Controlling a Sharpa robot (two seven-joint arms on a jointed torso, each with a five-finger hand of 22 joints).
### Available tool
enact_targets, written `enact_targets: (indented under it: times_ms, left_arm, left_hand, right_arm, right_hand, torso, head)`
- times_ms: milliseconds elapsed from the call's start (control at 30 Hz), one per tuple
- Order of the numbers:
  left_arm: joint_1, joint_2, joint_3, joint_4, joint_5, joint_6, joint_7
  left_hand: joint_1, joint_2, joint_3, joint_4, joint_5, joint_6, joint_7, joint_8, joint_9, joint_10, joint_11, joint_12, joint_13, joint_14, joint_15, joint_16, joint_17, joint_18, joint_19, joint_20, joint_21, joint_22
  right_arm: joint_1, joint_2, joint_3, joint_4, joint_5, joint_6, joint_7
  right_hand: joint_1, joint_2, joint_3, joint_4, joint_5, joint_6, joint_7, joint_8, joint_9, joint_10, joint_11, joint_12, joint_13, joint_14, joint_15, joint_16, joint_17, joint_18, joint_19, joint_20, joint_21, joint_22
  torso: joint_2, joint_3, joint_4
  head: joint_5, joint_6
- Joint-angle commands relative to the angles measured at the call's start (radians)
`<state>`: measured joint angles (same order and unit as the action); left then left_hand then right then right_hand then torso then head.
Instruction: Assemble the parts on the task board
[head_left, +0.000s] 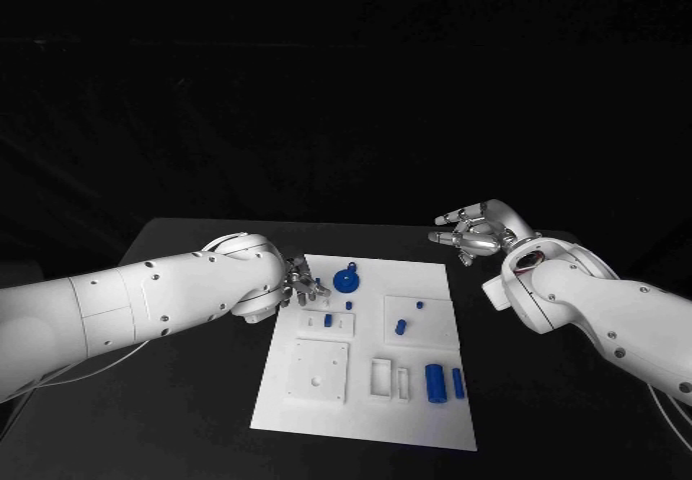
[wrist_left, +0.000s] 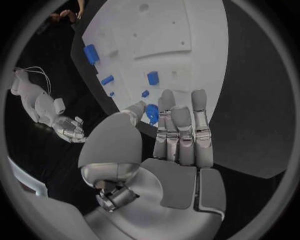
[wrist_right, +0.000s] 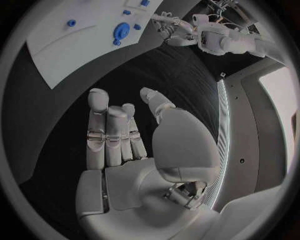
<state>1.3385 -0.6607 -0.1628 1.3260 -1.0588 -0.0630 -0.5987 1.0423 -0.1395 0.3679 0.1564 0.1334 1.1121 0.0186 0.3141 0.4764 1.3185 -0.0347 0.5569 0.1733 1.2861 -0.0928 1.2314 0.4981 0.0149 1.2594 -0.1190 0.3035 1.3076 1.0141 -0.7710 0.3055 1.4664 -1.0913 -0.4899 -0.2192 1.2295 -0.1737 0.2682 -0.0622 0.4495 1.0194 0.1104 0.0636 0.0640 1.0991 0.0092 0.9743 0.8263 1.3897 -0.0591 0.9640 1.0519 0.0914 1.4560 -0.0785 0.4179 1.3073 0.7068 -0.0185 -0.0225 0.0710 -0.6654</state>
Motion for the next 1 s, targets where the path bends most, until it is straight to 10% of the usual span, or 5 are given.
enact_targets:
  times_ms: [33, 200, 500, 1000]
  left_arm:
    - [0.019, 0.006, 0.005, -0.034, 0.082, 0.062, 0.01]
    - [0.034, 0.033, 0.008, -0.103, 0.091, 0.093, 0.017]
    - [0.041, 0.116, 0.01, -0.255, 0.078, 0.146, 0.025]
    - [0.036, 0.208, 0.009, -0.407, 0.063, 0.215, 0.039]
  left_hand:
    - [0.039, 0.008, 0.013, -0.061, 0.113, -0.014, 0.002, -0.02, -0.032, -0.017, 0.001, -0.013, -0.009, -0.007, 0.002, -0.006, -0.002, 0.001, 0.001, 0.008, -0.007, 0.018]
    - [0.016, 0.026, 0.018, -0.114, 0.126, -0.015, 0.005, -0.024, -0.074, -0.019, 0.002, -0.019, -0.018, -0.012, 0.005, -0.003, -0.004, 0.003, 0.001, 0.01, -0.014, 0.019]
    - [-0.001, 0.025, -0.043, -0.056, 0.0, -0.032, 0.019, -0.028, -0.1, -0.04, 0.012, -0.007, -0.014, -0.019, 0.012, -0.002, -0.006, 0.006, -0.001, 0.017, -0.021, 0.019]
    - [0.018, 0.059, -0.162, -0.016, 0.008, -0.056, 0.03, -0.023, -0.129, -0.07, 0.022, 0.005, -0.016, -0.032, 0.021, 0.001, -0.014, 0.012, -0.005, 0.027, -0.035, 0.019]
  right_arm:
    - [-0.001, 0.0, 0.001, -0.002, 0.004, 0.008, 0.009]
    - [-0.001, 0.002, 0.001, -0.005, 0.005, 0.009, 0.008]
    - [-0.001, 0.006, 0.001, -0.006, 0.006, 0.01, 0.008]
    - [-0.001, 0.01, 0.001, -0.003, 0.006, 0.01, 0.007]
  right_hand:
    - [-0.005, -0.001, -0.003, -0.004, 0.005, 0.001, 0.002, -0.001, -0.001, -0.006, -0.003, 0.003, -0.001, -0.009, 0.0, -0.001, -0.001, 0.011, -0.008, 0.001, -0.006, 0.044]
    - [-0.005, -0.001, -0.003, -0.004, 0.005, 0.001, 0.002, -0.001, -0.001, -0.006, -0.003, 0.003, -0.001, -0.009, 0.0, -0.001, -0.001, 0.011, -0.008, 0.001, -0.006, 0.044]
    - [-0.006, 0.001, -0.001, -0.004, 0.005, 0.001, 0.003, -0.001, -0.001, -0.006, -0.003, 0.004, -0.001, -0.009, 0.0, -0.001, -0.001, 0.011, -0.007, 0.001, -0.005, 0.044]
    - [-0.006, 0.001, -0.001, -0.004, 0.005, 0.001, 0.003, -0.001, -0.001, -0.006, -0.003, 0.004, -0.001, -0.009, 0.0, -0.001, -0.001, 0.011, -0.007, 0.001, -0.005, 0.044]
  torso:
    - [0.001, 0.0002, -0.0006]
    - [0.002, 0.0004, -0.001]
    - [0.006, 0.0007, -0.0035]
    - [0.016, -0.0011, -0.0093]
  head:
    - [-0.001, 0.006]
    - [-0.002, 0.007]
    - [-0.002, 0.01]
    - [-0.002, 0.011]
